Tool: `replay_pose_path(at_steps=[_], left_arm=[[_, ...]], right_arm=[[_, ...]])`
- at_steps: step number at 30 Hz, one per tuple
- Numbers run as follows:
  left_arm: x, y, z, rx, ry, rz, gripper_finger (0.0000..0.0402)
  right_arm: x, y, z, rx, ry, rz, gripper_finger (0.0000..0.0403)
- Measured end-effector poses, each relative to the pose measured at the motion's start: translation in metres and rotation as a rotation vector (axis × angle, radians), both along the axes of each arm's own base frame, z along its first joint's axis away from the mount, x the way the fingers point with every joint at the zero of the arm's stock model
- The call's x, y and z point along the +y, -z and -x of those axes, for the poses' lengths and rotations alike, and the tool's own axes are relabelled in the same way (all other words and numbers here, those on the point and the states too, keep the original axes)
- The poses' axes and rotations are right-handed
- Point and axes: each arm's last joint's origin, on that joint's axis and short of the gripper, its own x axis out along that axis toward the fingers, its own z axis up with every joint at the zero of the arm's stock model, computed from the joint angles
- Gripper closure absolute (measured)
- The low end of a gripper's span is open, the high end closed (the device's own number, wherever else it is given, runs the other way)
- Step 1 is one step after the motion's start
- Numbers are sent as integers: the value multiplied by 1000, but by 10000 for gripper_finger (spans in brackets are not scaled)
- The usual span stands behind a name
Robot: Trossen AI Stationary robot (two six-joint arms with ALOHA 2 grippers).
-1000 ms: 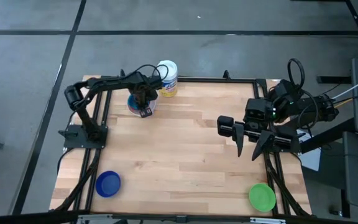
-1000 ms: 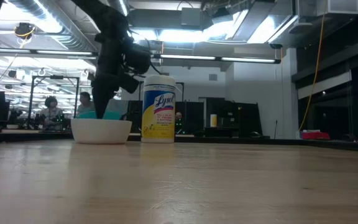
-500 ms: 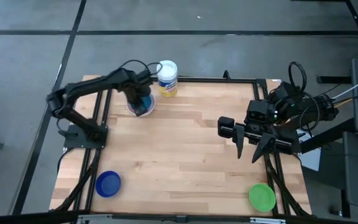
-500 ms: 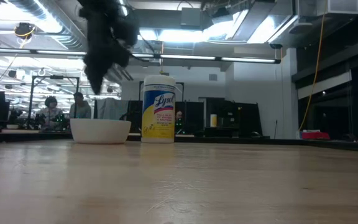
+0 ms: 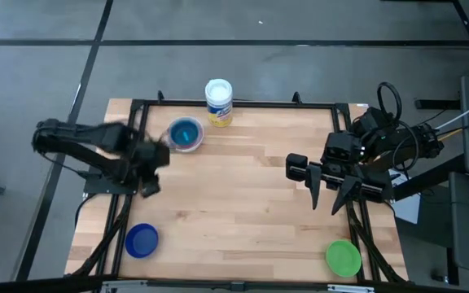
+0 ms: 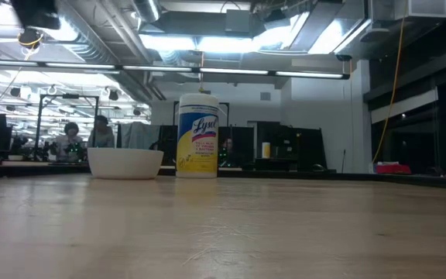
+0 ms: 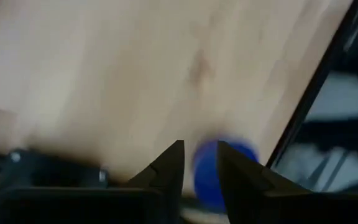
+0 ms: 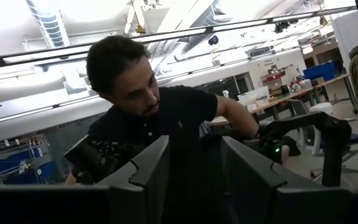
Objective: Nest bowls inside each other
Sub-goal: Stack the blue bowl on top of the light blue bowl
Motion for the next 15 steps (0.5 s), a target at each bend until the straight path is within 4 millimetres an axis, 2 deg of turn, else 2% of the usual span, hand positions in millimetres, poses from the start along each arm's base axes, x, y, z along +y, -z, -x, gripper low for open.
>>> replay_pose_path(at_steps=[7, 15], left_arm=[[-49, 38, 19, 223, 270, -101, 325], [-78, 71, 24, 154, 321, -83, 273]], right_arm=[[0, -1, 0, -8, 7, -6, 254], [-1, -2, 1, -11, 27, -22, 254]])
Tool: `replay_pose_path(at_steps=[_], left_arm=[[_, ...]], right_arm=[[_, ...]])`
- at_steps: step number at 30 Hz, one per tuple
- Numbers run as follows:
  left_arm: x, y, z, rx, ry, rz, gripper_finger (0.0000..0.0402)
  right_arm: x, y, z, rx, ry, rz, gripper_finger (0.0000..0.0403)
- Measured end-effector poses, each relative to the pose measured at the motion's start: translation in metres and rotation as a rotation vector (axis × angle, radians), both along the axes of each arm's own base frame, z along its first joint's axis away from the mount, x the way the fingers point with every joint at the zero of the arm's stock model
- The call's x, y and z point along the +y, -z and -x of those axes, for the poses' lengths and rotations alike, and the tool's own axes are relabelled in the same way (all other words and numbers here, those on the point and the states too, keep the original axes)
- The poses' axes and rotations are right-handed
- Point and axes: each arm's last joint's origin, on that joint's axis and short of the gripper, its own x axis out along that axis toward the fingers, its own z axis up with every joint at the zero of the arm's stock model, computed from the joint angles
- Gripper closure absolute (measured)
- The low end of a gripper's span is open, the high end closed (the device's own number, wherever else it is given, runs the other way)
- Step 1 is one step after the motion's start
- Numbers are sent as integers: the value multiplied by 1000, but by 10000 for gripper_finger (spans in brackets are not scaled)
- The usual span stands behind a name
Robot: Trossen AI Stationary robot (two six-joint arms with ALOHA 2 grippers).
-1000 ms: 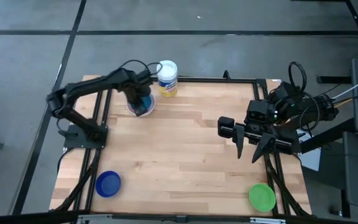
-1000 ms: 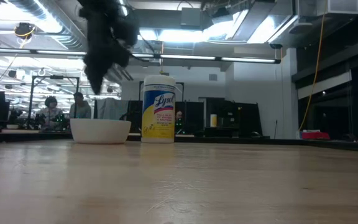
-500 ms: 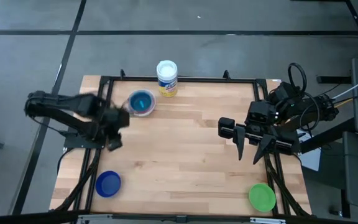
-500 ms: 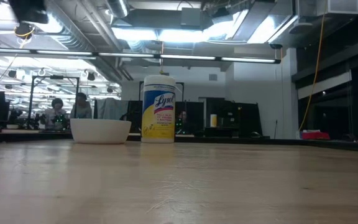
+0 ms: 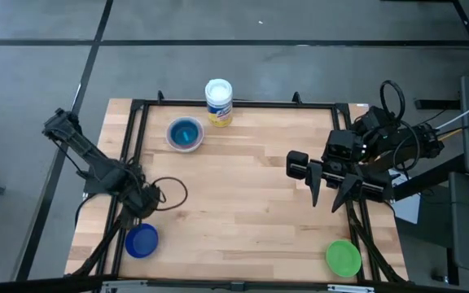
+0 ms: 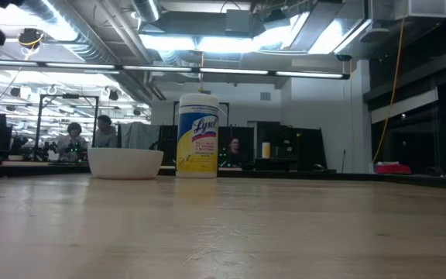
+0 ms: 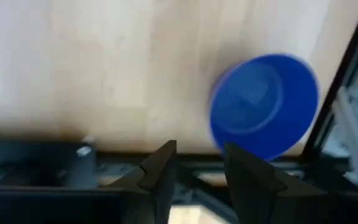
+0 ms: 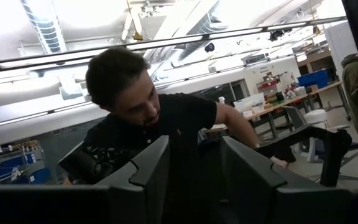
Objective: Nest bowls inside each other
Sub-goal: Stack the blue bowl on top of the light blue bowl
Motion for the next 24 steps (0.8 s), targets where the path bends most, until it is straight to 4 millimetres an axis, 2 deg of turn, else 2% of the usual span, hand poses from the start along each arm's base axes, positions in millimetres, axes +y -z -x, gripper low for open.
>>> replay_pose_path(at_steps=[7, 14, 24], left_arm=[[-20, 30, -2, -16, -66, 128, 241], [-32, 61, -1, 42, -26, 128, 254], [-28, 88, 2, 55, -29, 99, 261]], right_arm=[[0, 0, 0, 1, 11, -7, 254], [0, 0, 0, 2, 15, -9, 254], [-1, -1, 0, 4, 23, -18, 254]])
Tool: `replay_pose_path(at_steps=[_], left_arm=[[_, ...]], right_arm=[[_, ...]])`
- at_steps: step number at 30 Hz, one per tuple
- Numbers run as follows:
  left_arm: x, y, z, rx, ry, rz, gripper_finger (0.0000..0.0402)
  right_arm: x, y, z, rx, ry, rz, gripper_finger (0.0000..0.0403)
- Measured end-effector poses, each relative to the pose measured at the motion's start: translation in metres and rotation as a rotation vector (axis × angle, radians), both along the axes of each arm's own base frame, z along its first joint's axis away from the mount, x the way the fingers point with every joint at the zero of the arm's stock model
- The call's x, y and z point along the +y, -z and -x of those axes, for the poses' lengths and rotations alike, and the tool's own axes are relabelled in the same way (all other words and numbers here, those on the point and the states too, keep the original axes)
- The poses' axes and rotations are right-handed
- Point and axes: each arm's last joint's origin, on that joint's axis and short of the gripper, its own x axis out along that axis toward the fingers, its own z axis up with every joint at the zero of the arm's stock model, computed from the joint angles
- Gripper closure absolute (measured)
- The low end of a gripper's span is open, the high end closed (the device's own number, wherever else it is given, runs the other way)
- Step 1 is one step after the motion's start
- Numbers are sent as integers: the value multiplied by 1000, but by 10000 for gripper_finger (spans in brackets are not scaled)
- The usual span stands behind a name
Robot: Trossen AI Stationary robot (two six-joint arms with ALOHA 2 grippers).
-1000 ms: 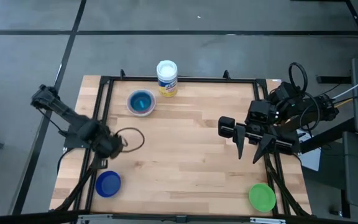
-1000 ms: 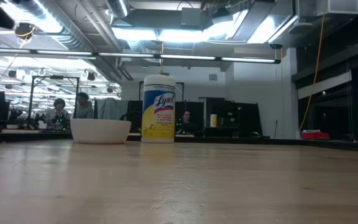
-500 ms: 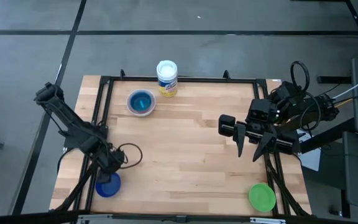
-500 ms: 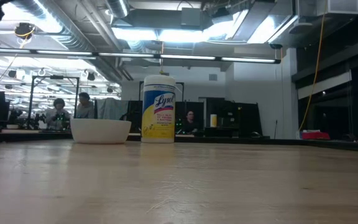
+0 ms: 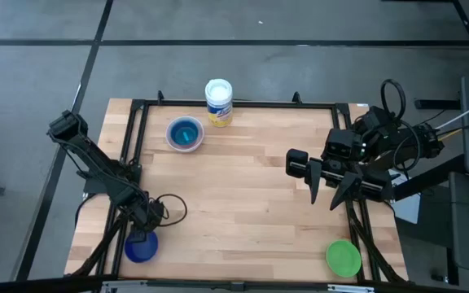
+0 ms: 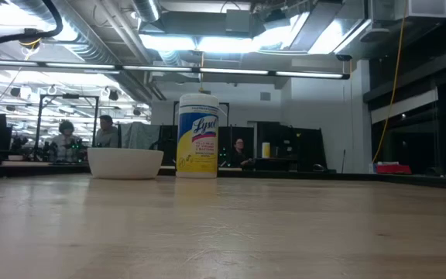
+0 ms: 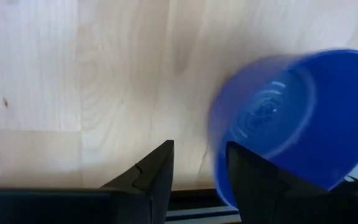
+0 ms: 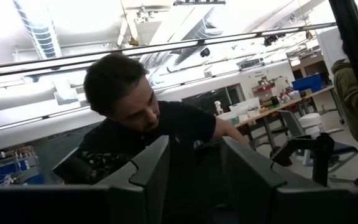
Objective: Nest bowls inside each other
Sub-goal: Stack the blue bowl on top of the light blue bowl
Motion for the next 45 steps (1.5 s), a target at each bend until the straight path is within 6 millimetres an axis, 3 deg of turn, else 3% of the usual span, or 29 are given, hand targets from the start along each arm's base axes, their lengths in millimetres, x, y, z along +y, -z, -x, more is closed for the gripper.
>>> replay_pose_path(at_steps=[16, 21, 23, 26, 29, 33, 37, 41, 45], left_arm=[[-8, -1, -4, -62, -42, 49, 261], [-14, 14, -4, 28, -19, 48, 267], [-17, 27, -5, 71, -13, 75, 289], [-18, 36, -10, 80, -58, 71, 370], [-10, 33, -20, 4, -151, 29, 395], [22, 11, -36, -113, -304, -36, 397], [72, -24, -43, -244, -512, -169, 398], [129, -58, -31, -382, -765, -291, 398], [178, -74, -8, -463, -980, -362, 399]], right_arm=[[0, -1, 0, 17, 14, -23, 254], [0, -1, 0, 16, 14, -23, 254], [0, -1, 0, 14, 14, -23, 254], [-1, -2, 0, 1, 15, -29, 254], [-1, -2, 0, 3, 22, -37, 254], [-1, -4, 1, -2, 18, -51, 254], [-1, -3, 1, -1, 14, -48, 254], [-1, -3, 1, -19, 16, -34, 254], [-1, -3, 2, -44, 15, -14, 254]])
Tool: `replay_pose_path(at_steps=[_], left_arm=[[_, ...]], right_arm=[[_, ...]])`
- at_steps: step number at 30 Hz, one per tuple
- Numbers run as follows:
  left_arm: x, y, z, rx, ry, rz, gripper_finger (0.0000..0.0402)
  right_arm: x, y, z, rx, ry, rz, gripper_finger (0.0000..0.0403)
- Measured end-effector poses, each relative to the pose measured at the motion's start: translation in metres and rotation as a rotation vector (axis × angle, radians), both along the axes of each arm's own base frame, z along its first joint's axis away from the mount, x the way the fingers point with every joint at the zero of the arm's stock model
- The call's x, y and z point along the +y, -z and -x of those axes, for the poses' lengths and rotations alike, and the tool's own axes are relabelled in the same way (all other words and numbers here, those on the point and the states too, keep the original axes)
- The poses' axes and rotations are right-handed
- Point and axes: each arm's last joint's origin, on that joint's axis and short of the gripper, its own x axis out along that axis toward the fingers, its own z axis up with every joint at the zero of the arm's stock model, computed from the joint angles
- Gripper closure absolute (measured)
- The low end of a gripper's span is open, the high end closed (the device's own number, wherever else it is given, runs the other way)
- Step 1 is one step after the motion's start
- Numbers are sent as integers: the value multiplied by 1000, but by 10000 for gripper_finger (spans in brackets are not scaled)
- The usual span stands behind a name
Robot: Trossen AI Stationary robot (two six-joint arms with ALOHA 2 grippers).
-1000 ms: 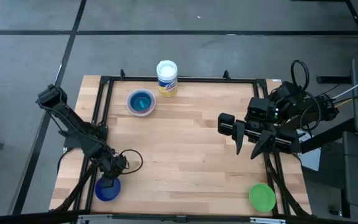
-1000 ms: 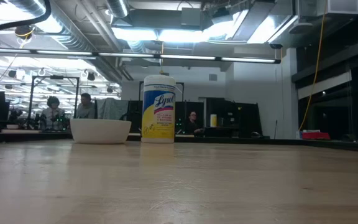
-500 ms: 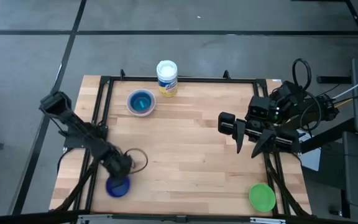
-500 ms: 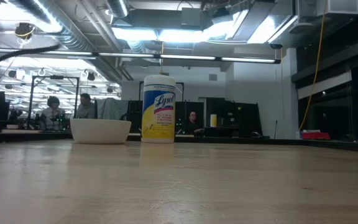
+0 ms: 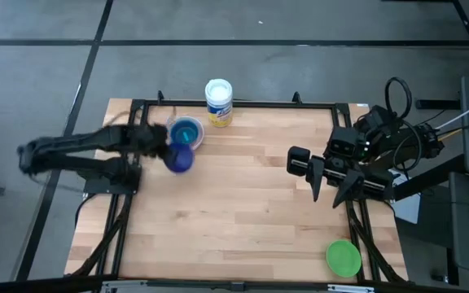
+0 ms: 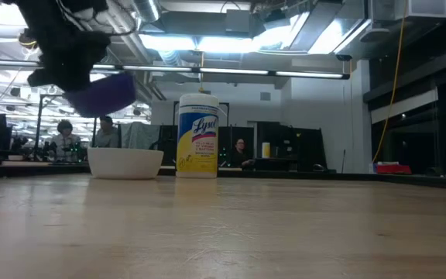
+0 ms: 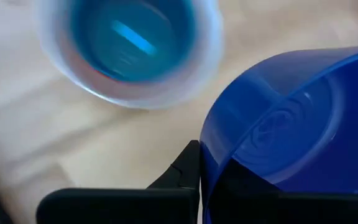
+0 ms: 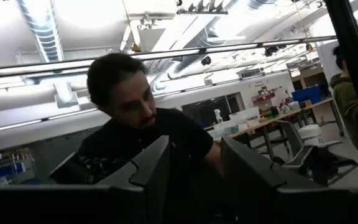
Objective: Nest bowls inside each other
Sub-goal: Stack the blue bowl on top of the light blue bowl
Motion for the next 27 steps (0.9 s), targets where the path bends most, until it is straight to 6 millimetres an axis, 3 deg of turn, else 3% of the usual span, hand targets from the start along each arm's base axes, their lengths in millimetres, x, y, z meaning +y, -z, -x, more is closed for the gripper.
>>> replay_pose_path(at_steps=[4, 12, 16, 22, 27], left_arm=[[39, -1, 10, -32, -55, 7, 399], [102, 27, -2, -50, -78, 72, 399], [124, 36, -2, 38, -93, 89, 399], [153, 24, -8, 129, -68, 58, 400], [158, 24, -13, 228, 6, 105, 381]], right_arm=[[0, 0, 0, -19, -4, 17, 254], [0, 0, 0, -17, 9, 12, 254], [4, 0, 1, -12, 17, -3, 254], [12, 1, 3, -18, 21, -2, 254], [15, 1, 4, -33, 24, 5, 254]])
